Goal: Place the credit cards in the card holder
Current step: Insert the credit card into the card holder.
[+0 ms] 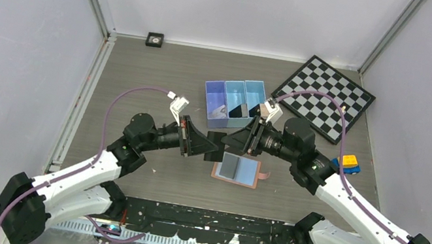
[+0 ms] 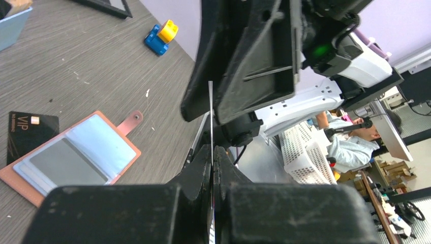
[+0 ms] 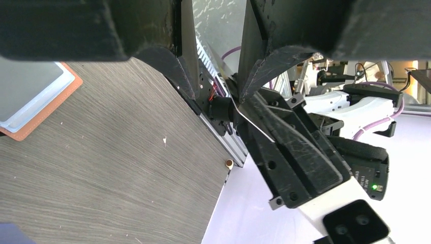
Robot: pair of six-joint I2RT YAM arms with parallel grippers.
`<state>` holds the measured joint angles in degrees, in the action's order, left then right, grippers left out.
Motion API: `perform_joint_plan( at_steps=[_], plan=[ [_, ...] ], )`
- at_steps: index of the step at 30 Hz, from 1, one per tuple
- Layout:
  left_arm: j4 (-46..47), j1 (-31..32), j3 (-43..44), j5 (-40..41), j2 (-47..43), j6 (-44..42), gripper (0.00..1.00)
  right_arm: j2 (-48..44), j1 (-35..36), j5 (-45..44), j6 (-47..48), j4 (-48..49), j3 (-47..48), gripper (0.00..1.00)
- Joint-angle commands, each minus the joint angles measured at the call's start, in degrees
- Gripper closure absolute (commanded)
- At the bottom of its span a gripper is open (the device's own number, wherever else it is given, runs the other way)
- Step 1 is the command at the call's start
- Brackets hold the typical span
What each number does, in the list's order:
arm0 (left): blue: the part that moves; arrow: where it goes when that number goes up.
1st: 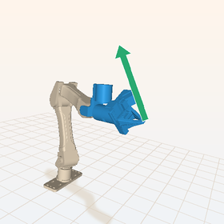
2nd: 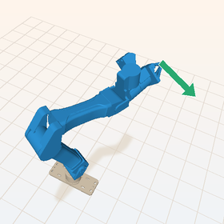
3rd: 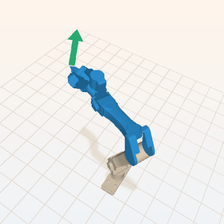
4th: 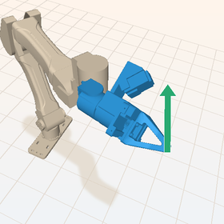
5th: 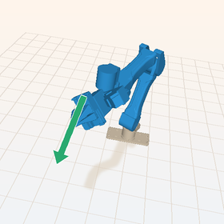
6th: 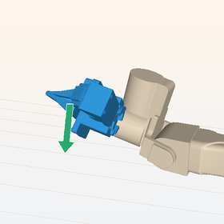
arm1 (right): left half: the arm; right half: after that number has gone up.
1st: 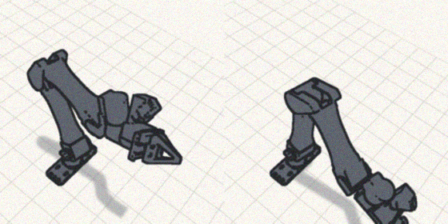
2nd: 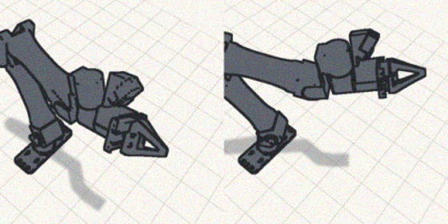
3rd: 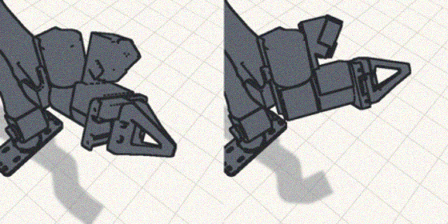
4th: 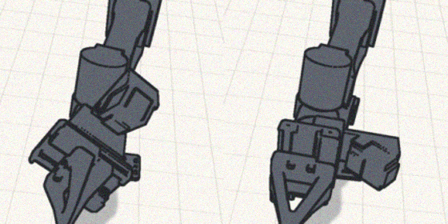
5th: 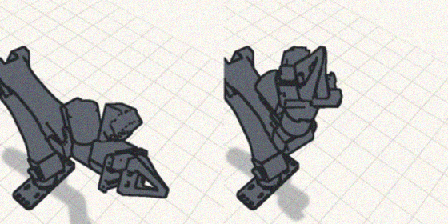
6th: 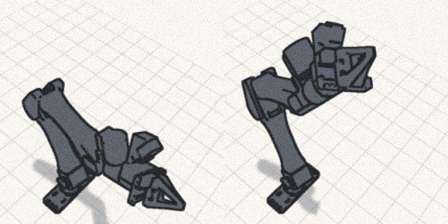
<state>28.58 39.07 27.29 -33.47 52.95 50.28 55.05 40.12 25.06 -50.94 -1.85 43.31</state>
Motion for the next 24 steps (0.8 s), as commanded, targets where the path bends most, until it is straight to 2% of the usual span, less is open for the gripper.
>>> perform_joint_plan(
  at_steps=[1, 9, 16, 18, 20, 21, 22, 24],
  plan=[
    [2.01, 0.58, 0.74, 0.57, -3.14, -1.84, 1.0, -0.96, 0.42, -1.08, 1.15, 0.09, -0.15, 0.62],
    [2.45, 0.57, 0.94, -0.11, -2.03, -1.42, 1.0, 0.07, 0.49, 4.7, -2.09, 7.54, -1.04, 0.64],
    [4.99, 0.64, 0.85, -0.48, -0.24, -0.39, 1.0, 1.81, 0.47, 7.92, -4.23, 11.72, -2.08, 0.76],
    [5.42, 0.62, 0.78, -0.46, 0.41, -0.15, 1.0, 2.01, 0.57, 8.29, -4.87, 13.5, -2.68, 0.84],
    [5.37, 0.62, 0.75, -0.55, 0.78, -0.18, 1.0, 1.47, 0.55, 5.11, -4.11, 10.3, -2.22, 0.99],
    [4.75, 0.61, 0.87, -0.53, 0.88, -0.59, 0.98, 0.93, 0.45, 1.31, -2.01, 5.42, -1.4, 1.0],
    [2.56, 0.6, 1.01, -0.1, 0.94, -1.45, 0.9, 0.26, 0.23, -3.33, 0.32, -1.31, -0.07, 1.0],
    [-3.64, 0.57, 1.7, 2.53, 1.46, -3.69, 0.67, -0.76, -0.98, -10.34, 3.63, -11.65, 2.12, 1.0]
  ],
)
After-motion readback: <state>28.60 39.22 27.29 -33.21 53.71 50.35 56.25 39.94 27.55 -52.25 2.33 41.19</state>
